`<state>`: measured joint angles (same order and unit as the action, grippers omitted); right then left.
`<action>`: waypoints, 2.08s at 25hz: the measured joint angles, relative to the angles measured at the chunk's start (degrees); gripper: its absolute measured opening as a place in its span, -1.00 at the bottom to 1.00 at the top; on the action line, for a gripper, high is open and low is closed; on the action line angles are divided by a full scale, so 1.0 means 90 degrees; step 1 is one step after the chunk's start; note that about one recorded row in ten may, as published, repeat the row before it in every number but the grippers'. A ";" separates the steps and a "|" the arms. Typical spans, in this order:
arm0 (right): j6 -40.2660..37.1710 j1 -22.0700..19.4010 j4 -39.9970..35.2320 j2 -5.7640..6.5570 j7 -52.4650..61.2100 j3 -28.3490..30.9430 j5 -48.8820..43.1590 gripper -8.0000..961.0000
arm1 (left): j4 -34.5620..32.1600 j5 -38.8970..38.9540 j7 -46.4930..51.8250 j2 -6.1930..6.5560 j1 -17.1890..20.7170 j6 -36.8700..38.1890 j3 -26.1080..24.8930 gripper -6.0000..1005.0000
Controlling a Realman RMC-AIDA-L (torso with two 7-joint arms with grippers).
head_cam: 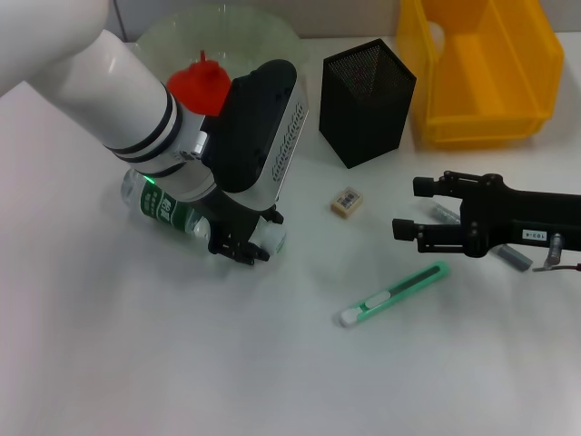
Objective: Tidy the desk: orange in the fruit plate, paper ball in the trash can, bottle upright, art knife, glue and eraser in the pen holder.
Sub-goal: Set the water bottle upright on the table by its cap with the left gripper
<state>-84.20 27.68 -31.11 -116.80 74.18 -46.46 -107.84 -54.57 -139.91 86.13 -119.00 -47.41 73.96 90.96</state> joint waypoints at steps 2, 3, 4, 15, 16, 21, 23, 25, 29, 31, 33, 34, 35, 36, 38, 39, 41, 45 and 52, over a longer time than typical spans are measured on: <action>0.0000 0.0000 0.0000 0.0000 0.0001 0.0005 0.0000 0.72 | -0.0002 -0.0001 0.0000 0.0000 0.0000 -0.0003 0.0000 -0.03; 0.0000 0.0000 0.0000 0.0000 0.0001 0.0008 0.0000 0.72 | -0.0005 -0.0003 0.0000 0.0000 0.0000 -0.0004 0.0001 -0.04; 0.0000 0.0001 0.0000 0.0000 0.0001 0.0008 0.0000 0.72 | -0.0014 -0.0004 0.0000 0.0000 0.0000 -0.0002 0.0003 -0.05; 0.0000 0.0011 0.0000 0.0000 0.0001 0.0015 0.0000 0.72 | -0.0306 0.0392 0.0026 0.0016 0.0077 0.0306 -0.0399 -0.11; 0.0000 0.0014 0.0000 0.0000 0.0000 0.0013 0.0000 0.72 | -0.0320 0.0432 0.0027 0.0017 0.0081 0.0342 -0.0467 -0.11; 0.0000 0.0014 0.0000 0.0000 0.0000 0.0015 0.0000 0.72 | -0.0396 0.0635 0.0041 0.0033 0.0096 0.0603 -0.1190 -0.10; 0.0000 0.0013 0.0000 0.0000 0.0000 0.0003 0.0000 0.72 | -0.0398 0.0694 0.0041 0.0042 0.0101 0.0688 -0.1454 -0.10; 0.0000 0.0012 0.0000 0.0000 0.0000 -0.0020 0.0000 0.72 | -0.0401 0.0734 0.0063 0.0048 0.0103 0.0805 -0.1802 -0.09; 0.0000 0.0014 0.0000 0.0000 -0.0014 -0.0034 0.0000 0.72 | -0.0396 0.0796 0.0129 0.0049 0.0095 0.0962 -0.2460 -0.08; -0.0001 0.0015 0.0000 0.0000 -0.0033 -0.0034 0.0000 0.72 | -0.0376 0.0819 0.0193 0.0050 0.0093 0.1010 -0.2730 -0.08; 0.0000 0.0018 0.0000 0.0000 -0.0047 -0.0034 0.0000 0.72 | -0.0359 0.0865 0.0244 0.0055 0.0105 0.1062 -0.3026 -0.07; 0.0000 0.0021 0.0000 0.0000 -0.0049 -0.0033 0.0000 0.72 | -0.0360 0.0876 0.0251 0.0055 0.0120 0.1070 -0.3104 -0.07; -0.0001 0.0024 0.0000 0.0000 -0.0053 -0.0033 0.0000 0.72 | -0.0367 0.0895 0.0259 0.0056 0.0153 0.1085 -0.3243 -0.07; 0.0000 0.0026 0.0000 0.0000 -0.0056 -0.0033 0.0000 0.72 | -0.0378 0.0924 0.0264 0.0058 0.0195 0.1096 -0.3375 -0.07; 0.0000 0.0029 0.0000 0.0000 -0.0061 -0.0033 0.0000 0.72 | -0.0389 0.1029 0.0303 0.0073 0.0263 0.1112 -0.3593 -0.06; 0.0000 0.0029 0.0000 0.0000 -0.0062 -0.0033 0.0000 0.72 | -0.0390 0.1063 0.0329 0.0077 0.0279 0.1118 -0.3663 -0.06; -0.0001 0.0030 0.0000 0.0000 -0.0063 -0.0034 0.0000 0.72 | -0.0389 0.1111 0.0368 0.0085 0.0304 0.1127 -0.3771 -0.06; -0.0001 0.0029 0.0000 0.0000 -0.0065 -0.0041 0.0000 0.72 | -0.0365 0.1188 0.0414 0.0100 0.0337 0.1239 -0.4240 -0.05; 0.0000 0.0043 0.0000 -0.0014 -0.0068 -0.0044 0.0000 0.72 | -0.0261 0.1321 0.0494 0.0102 0.0427 0.1303 -0.4724 -0.03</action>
<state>-84.20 28.07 -31.11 -116.93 73.57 -46.85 -107.84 -56.92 -128.02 90.57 -118.09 -43.58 85.69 48.45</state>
